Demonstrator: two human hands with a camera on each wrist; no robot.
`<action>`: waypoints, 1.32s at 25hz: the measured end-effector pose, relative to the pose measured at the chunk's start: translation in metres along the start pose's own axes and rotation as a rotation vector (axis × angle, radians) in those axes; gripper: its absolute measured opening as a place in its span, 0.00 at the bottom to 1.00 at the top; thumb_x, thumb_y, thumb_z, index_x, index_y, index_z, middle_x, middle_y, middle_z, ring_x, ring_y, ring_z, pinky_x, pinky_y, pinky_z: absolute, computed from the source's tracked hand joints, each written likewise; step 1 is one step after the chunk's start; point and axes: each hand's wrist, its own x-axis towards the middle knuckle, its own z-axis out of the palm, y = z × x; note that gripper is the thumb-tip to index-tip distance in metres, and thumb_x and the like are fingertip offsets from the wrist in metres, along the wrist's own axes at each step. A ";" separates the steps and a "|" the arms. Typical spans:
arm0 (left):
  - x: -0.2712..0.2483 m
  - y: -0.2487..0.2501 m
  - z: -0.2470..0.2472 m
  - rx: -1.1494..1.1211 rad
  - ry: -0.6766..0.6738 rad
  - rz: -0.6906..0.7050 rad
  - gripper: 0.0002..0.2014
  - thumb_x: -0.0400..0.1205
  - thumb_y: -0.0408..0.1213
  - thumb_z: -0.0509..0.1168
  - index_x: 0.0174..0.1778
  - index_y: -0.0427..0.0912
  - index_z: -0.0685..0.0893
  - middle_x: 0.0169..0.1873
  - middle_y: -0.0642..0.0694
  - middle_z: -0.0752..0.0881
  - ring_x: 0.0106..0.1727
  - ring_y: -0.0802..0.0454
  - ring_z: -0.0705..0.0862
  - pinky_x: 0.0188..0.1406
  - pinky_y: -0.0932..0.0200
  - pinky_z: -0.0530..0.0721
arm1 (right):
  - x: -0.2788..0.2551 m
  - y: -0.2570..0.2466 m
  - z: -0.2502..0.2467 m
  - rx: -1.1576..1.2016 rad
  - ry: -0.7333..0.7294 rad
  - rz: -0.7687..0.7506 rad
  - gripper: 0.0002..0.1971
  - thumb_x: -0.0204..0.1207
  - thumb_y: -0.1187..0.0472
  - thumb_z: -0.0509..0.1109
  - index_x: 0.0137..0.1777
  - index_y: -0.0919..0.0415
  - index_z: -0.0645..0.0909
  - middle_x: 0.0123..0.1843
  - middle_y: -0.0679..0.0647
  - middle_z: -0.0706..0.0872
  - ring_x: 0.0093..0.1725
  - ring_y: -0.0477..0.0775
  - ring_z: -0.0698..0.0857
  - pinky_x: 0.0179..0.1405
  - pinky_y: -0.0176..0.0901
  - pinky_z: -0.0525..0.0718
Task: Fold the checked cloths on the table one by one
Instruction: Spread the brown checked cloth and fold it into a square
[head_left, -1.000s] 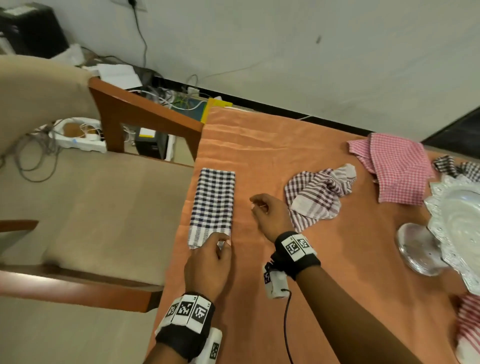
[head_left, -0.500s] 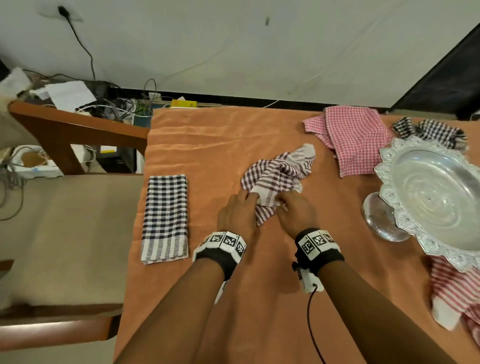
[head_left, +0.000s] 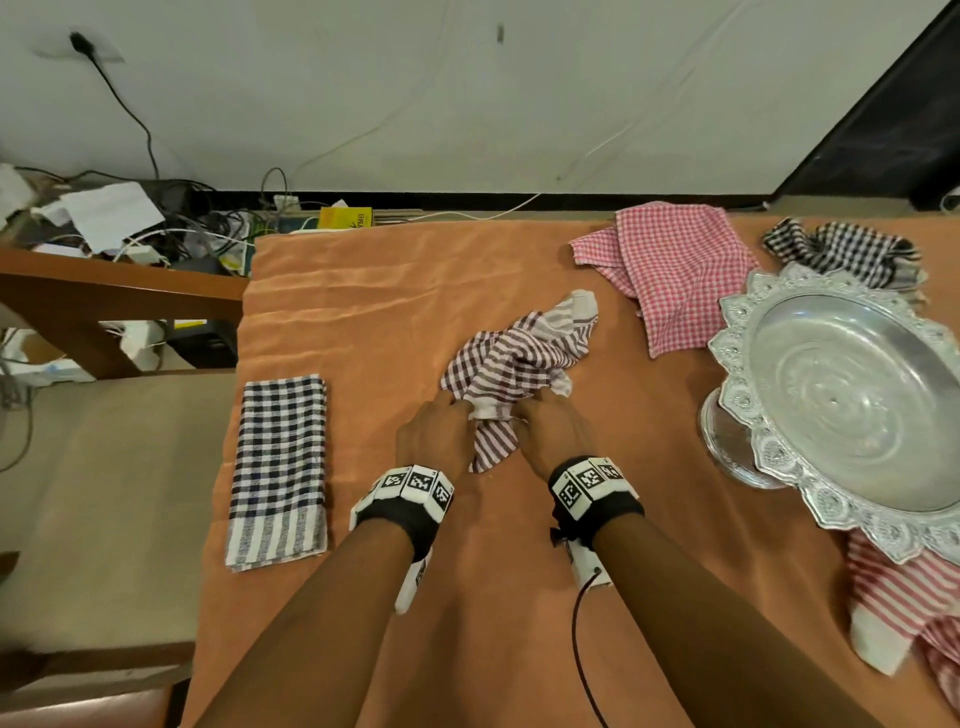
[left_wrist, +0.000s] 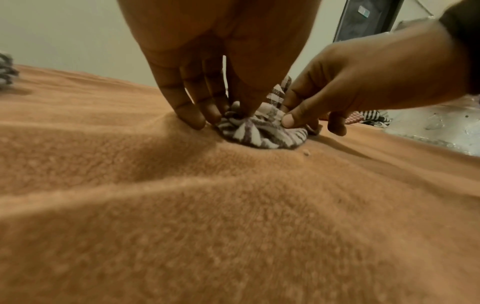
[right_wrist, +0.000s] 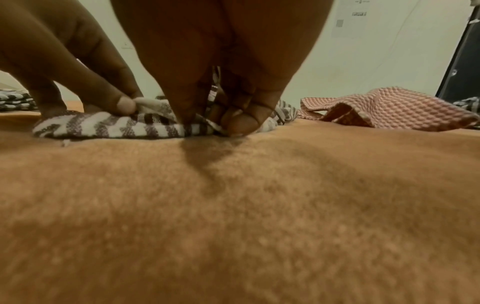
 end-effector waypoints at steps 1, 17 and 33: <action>0.000 0.000 -0.001 -0.026 0.028 0.003 0.12 0.85 0.44 0.56 0.58 0.47 0.83 0.58 0.48 0.81 0.52 0.47 0.82 0.43 0.51 0.82 | -0.002 0.001 0.000 0.009 0.027 -0.018 0.12 0.81 0.55 0.62 0.56 0.57 0.84 0.54 0.56 0.81 0.54 0.60 0.80 0.46 0.51 0.82; -0.119 0.026 -0.050 -0.436 0.337 0.251 0.14 0.82 0.56 0.56 0.50 0.48 0.74 0.46 0.55 0.76 0.45 0.57 0.77 0.41 0.58 0.76 | -0.135 0.009 -0.033 0.273 0.369 -0.156 0.07 0.70 0.56 0.73 0.47 0.54 0.83 0.41 0.47 0.87 0.42 0.50 0.83 0.42 0.46 0.76; -0.298 0.100 -0.158 -0.642 0.881 0.134 0.07 0.85 0.47 0.62 0.48 0.53 0.69 0.38 0.59 0.77 0.38 0.73 0.78 0.33 0.74 0.74 | -0.300 0.080 -0.166 0.647 0.414 -0.110 0.10 0.64 0.57 0.82 0.41 0.54 0.83 0.37 0.47 0.87 0.41 0.47 0.84 0.45 0.51 0.83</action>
